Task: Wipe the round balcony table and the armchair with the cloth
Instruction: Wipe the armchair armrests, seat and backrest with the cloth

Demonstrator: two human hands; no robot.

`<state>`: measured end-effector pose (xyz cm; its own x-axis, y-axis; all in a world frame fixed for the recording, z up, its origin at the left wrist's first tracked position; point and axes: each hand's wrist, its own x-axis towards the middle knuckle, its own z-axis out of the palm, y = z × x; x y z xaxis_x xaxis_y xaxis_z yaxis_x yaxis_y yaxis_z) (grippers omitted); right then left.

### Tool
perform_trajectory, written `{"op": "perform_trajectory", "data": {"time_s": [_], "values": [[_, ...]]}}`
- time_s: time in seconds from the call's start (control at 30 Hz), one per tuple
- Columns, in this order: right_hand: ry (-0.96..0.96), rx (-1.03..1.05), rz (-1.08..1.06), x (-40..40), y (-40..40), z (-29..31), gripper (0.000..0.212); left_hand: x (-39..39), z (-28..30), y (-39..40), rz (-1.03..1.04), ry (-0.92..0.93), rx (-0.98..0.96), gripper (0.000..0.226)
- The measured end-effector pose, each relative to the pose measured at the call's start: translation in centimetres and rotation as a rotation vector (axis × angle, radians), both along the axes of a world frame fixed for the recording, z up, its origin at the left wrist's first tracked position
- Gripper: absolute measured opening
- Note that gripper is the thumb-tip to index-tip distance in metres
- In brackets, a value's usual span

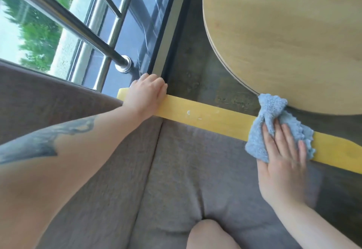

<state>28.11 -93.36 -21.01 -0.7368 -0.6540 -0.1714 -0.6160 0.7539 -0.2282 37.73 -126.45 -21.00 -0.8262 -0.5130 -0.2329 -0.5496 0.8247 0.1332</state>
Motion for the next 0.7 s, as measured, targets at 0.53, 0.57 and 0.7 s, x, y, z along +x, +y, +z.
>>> {"op": "perform_trajectory", "data": {"time_s": [0.53,0.57,0.7], "values": [[0.004,0.070,-0.032,2.5,-9.4,-0.4,0.068,0.4,-1.9,-0.3,0.058,0.251,0.007,0.033],[0.008,0.065,0.134,2.9,-8.6,-0.7,0.069,0.4,-1.9,-0.2,0.055,0.252,0.003,0.032],[0.091,0.055,0.010,1.0,-4.2,-0.8,0.068,0.5,-2.1,-0.3,0.040,0.264,-0.009,0.030]]}}
